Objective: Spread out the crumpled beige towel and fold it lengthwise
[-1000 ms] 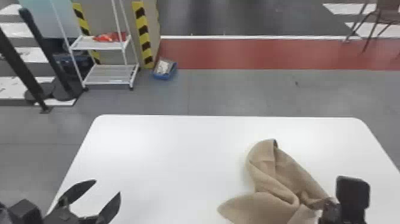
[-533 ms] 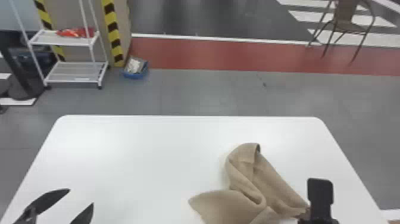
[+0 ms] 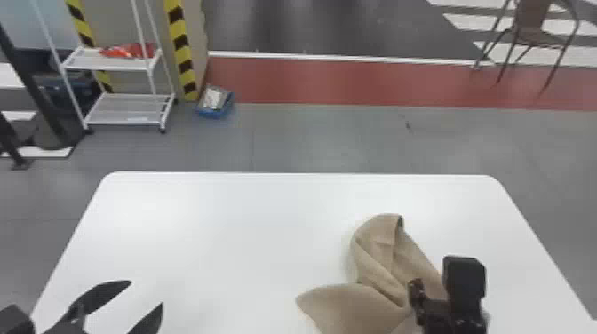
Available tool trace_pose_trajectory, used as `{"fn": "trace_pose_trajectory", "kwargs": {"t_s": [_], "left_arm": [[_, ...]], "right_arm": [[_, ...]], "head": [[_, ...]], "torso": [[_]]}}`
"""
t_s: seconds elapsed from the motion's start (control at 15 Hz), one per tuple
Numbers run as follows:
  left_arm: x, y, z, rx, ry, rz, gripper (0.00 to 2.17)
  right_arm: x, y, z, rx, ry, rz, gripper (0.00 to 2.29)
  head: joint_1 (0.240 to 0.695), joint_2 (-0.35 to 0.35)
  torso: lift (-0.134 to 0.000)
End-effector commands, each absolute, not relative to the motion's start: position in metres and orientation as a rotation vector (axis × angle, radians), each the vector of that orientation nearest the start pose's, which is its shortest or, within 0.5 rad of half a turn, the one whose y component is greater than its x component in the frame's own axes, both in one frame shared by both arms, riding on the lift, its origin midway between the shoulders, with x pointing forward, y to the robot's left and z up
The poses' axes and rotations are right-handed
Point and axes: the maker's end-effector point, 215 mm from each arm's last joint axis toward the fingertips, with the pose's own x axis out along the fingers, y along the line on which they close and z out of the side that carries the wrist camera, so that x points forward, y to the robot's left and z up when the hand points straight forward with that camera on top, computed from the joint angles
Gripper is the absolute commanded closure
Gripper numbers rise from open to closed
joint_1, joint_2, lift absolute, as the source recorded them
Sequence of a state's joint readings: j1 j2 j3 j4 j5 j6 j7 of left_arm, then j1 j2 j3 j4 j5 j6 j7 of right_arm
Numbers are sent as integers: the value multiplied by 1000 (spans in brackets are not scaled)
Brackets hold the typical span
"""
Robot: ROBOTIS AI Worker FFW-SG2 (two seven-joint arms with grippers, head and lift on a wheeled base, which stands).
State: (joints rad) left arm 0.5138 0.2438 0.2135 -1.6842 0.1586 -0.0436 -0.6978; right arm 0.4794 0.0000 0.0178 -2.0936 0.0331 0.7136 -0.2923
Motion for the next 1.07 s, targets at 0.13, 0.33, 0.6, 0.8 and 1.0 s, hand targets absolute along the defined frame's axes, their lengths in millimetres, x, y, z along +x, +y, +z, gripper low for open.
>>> {"fn": "trace_pose_trajectory", "kwargs": {"t_s": [0.13, 0.33, 0.6, 0.8, 1.0], "left_arm": [[367, 280, -493, 28, 354, -526, 208], [368, 282, -494, 27, 354, -522, 208], [370, 284, -495, 28, 355, -517, 208], [371, 285, -495, 27, 355, -515, 208], [369, 286, -497, 24, 360, -512, 208]], "right_arm": [[371, -286, -517, -171, 751, -283, 87], [353, -293, -535, -194, 852, -285, 90], [362, -269, -509, -158, 693, -203, 90], [350, -245, -498, -133, 687, -103, 100], [320, -236, -517, -152, 804, 0, 140]], "head": [[695, -4], [695, -10], [695, -5], [695, 27], [695, 77]], "torso": [[0], [0], [0], [0], [0]]}}
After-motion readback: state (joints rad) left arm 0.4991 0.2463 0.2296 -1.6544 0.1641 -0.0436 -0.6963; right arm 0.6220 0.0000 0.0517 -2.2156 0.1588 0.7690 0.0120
